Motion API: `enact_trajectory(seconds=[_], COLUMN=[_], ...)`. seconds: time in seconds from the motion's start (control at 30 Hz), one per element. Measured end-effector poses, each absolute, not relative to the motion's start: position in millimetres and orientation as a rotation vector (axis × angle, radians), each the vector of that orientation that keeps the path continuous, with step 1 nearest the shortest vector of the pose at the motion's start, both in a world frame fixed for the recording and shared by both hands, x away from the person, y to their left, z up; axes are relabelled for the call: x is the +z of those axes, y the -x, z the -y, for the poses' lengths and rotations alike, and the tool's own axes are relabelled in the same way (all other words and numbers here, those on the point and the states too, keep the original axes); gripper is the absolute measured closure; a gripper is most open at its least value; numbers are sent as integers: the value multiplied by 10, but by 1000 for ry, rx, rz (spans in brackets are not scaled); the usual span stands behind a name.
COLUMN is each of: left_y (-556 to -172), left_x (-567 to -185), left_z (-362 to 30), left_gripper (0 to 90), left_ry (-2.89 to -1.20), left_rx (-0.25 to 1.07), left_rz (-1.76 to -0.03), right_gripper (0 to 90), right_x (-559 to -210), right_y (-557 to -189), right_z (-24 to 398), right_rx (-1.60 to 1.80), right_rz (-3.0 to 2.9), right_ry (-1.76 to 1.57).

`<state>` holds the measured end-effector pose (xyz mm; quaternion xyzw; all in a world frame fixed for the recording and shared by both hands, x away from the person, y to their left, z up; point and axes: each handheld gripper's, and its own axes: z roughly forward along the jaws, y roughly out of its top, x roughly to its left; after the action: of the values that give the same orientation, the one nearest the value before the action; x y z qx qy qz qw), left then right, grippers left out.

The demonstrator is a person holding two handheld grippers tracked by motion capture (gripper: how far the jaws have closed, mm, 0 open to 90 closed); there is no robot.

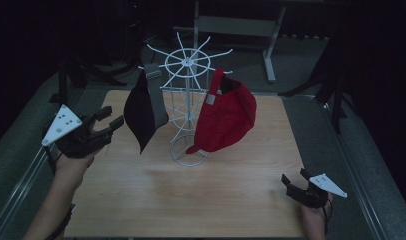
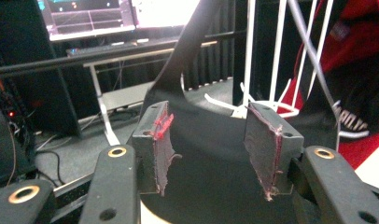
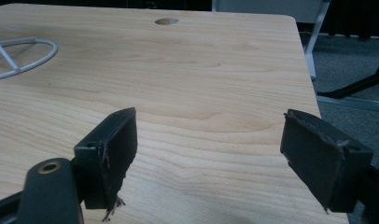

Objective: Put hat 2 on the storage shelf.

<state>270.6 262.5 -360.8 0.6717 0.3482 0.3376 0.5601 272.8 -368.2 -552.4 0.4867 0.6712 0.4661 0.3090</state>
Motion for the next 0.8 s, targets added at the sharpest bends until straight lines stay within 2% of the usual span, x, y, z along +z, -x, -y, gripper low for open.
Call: enact_trajectory(seconds=[0.57, 0.67, 0.8], left_y=[-2538, -2510, -2479], left_x=[-4295, -4404, -4556], left_z=[-2737, -2736, -2757], left_gripper=[516, 480, 481], left_ry=[-1600, -1620, -1620], left_rx=[755, 769, 762], left_rz=[-902, -911, -930], right_gripper=[185, 185, 185], right_x=[-5525, -5525, -5525], right_y=[-2725, -2725, -2724], right_z=[3682, 3681, 3680], right_rx=[1233, 1233, 1232], right_rz=[-1771, -1771, -1771], right_ry=[-1283, -1282, -1281])
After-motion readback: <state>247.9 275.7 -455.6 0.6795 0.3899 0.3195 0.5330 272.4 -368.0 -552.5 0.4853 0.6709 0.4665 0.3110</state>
